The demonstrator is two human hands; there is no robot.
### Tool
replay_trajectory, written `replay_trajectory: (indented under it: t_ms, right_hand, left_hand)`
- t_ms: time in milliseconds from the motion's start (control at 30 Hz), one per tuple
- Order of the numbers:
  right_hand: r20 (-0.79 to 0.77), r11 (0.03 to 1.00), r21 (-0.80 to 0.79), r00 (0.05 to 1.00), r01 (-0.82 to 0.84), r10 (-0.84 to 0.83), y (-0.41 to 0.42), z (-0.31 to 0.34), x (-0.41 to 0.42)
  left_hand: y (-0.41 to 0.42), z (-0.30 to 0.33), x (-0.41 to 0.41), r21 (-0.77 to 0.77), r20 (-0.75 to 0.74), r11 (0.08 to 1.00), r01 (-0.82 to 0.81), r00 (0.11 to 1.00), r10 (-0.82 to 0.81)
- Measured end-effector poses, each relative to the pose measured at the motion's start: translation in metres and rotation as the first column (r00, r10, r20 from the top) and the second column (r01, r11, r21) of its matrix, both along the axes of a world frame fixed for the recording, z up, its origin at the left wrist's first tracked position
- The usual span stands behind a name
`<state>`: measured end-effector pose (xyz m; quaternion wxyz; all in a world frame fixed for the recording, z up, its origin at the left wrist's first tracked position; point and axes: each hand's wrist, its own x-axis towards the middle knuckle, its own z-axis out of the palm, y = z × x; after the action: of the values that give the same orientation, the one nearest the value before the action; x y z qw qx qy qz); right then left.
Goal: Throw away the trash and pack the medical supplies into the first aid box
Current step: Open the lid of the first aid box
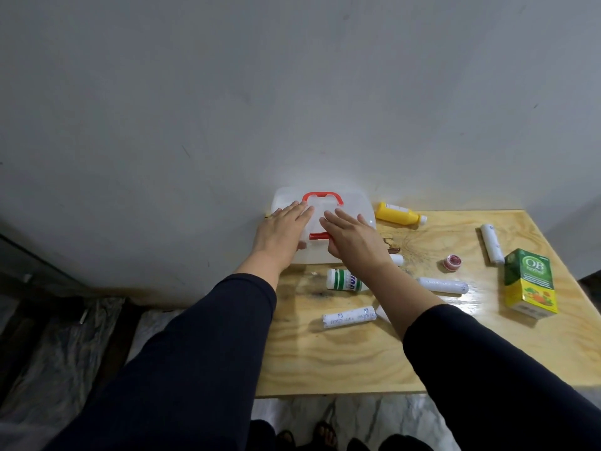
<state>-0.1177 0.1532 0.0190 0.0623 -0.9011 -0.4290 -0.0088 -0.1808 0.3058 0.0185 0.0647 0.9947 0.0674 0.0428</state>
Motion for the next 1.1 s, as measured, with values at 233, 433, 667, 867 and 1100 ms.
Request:
replay_trajectory:
  t_ms: [233,433,667,867,1100]
  right_hand:
    - [-0.027,1.000,0.020,1.000,0.008,-0.008,0.003,0.009,0.003]
    - [0.048,0.995,0.089,0.998,0.045,-0.050,-0.002,0.024,0.009]
    - [0.106,0.940,0.066,0.934,0.335,-0.340,-0.032,0.031,0.026]
    - [-0.132,0.890,-0.053,0.880,0.453,-0.456,-0.034,0.008,0.035]
    - [-0.348,0.878,-0.103,0.810,0.467,-0.472,-0.016,-0.019,0.031]
  left_hand:
    - [0.001,0.005,0.004,0.025,-0.026,1.000,0.003,1.000,-0.002]
    - [0.012,0.031,0.009,0.031,-0.058,0.998,0.050,0.997,-0.048]
    - [0.024,0.067,0.028,0.017,-0.036,1.000,0.015,0.999,-0.015]
    - [0.031,0.086,0.051,-0.030,-0.015,0.999,-0.021,1.000,0.021]
    - [0.041,0.094,0.073,0.008,0.010,0.996,-0.087,0.996,0.087]
